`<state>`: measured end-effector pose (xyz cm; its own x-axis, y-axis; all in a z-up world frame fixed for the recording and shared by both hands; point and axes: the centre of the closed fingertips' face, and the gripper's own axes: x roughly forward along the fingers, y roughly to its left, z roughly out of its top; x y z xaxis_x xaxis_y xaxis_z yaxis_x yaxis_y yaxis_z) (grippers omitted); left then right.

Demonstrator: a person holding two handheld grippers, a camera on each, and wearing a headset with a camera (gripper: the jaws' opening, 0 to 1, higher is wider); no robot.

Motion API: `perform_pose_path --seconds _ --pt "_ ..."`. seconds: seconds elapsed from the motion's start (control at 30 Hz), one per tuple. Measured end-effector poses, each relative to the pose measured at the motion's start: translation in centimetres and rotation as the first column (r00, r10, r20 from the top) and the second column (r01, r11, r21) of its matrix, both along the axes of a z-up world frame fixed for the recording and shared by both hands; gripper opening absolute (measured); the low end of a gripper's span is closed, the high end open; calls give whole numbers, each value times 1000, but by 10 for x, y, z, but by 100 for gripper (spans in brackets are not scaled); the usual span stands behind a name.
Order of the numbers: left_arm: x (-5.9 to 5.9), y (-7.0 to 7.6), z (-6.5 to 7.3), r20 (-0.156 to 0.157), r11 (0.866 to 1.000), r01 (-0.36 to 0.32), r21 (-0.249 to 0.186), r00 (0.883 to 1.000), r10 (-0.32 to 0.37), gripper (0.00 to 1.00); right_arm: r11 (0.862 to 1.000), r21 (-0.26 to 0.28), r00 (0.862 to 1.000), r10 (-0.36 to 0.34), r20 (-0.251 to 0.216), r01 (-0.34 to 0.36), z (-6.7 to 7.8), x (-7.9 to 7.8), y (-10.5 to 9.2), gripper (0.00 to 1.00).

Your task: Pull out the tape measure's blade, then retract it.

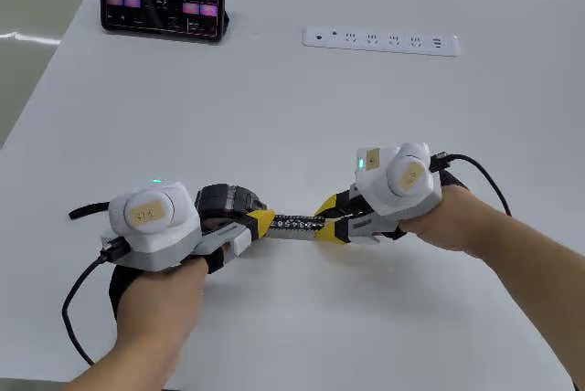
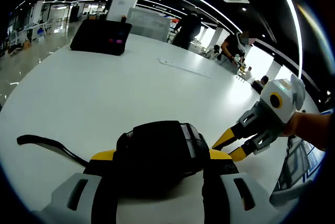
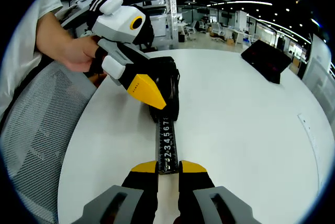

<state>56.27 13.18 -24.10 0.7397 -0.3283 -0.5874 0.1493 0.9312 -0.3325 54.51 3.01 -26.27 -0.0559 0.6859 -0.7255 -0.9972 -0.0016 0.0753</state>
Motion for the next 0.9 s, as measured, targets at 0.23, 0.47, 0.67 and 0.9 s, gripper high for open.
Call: perform_pose_path --seconds 0.23,0.47,0.67,0.9 --pt "0 0 0 5 1000 2 -4 1000 -2 60 1000 28 1000 0 -4 1 0 -1 16 11" --pt "1 0 -1 5 1000 4 -4 1000 -4 60 999 47 1000 6 -6 -6 1 -2 31 11" --pt "1 0 -1 4 1000 1 -6 1000 -1 60 998 60 1000 7 -7 -6 1 -2 40 11" --pt "1 0 -1 5 1000 0 -5 1000 0 60 998 66 1000 14 -7 -13 1 -2 48 11"
